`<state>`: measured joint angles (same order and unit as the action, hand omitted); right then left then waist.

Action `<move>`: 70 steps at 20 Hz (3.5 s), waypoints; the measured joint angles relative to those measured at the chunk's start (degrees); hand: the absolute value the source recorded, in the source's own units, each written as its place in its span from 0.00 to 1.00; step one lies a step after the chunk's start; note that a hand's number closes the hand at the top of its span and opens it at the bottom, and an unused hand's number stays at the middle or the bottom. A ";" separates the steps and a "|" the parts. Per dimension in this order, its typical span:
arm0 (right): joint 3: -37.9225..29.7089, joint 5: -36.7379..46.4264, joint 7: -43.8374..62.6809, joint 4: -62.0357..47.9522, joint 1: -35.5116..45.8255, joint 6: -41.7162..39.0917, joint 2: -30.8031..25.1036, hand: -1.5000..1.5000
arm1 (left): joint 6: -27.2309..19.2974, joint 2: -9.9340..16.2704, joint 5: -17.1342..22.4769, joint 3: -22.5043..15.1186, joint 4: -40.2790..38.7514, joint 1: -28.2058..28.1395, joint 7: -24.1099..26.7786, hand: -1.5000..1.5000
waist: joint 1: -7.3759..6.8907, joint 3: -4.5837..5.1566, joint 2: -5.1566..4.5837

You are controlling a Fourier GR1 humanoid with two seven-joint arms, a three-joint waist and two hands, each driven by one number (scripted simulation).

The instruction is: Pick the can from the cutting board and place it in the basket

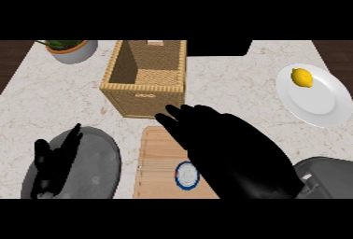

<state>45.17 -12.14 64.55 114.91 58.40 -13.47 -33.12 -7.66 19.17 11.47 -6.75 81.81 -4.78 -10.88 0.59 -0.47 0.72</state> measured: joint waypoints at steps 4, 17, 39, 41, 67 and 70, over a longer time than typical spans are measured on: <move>2.87 4.18 -1.28 -1.52 -2.52 1.03 0.64 0.00 | 0.58 -0.01 -0.22 0.35 -0.50 0.26 0.43 0.50 | -0.20 -0.06 -0.10; 11.44 17.50 -2.85 -6.01 -11.99 4.16 6.73 0.00 | 0.88 -0.73 -1.34 0.54 0.97 -0.79 -0.39 0.50 | -0.47 -0.10 -0.21; 13.22 33.72 -7.68 -17.49 -23.49 2.74 16.14 0.00 | 1.96 -2.51 -3.12 1.86 1.34 -0.76 -1.75 0.50 | -0.71 -0.20 -0.28; 13.06 34.02 -8.24 -18.67 -24.32 2.10 15.85 0.00 | 1.98 -2.58 -3.16 1.95 2.14 -1.24 -2.17 0.50 | -0.75 -0.14 -0.31; 11.48 49.33 -19.19 -27.42 -28.80 -2.30 20.59 1.00 | 4.40 -3.82 -4.81 4.05 3.08 -1.85 -3.26 0.50 | -0.79 -0.12 -0.28; 12.26 51.32 -15.90 -30.27 -27.89 -1.50 25.00 1.00 | 4.76 -4.16 -4.88 4.13 2.58 -1.40 -3.00 0.50 | -1.22 -0.10 -0.26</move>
<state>57.42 39.17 48.65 84.64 30.51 -14.97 -8.12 -2.90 15.01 6.59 -2.63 84.39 -6.18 -13.89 -0.63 -0.57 0.46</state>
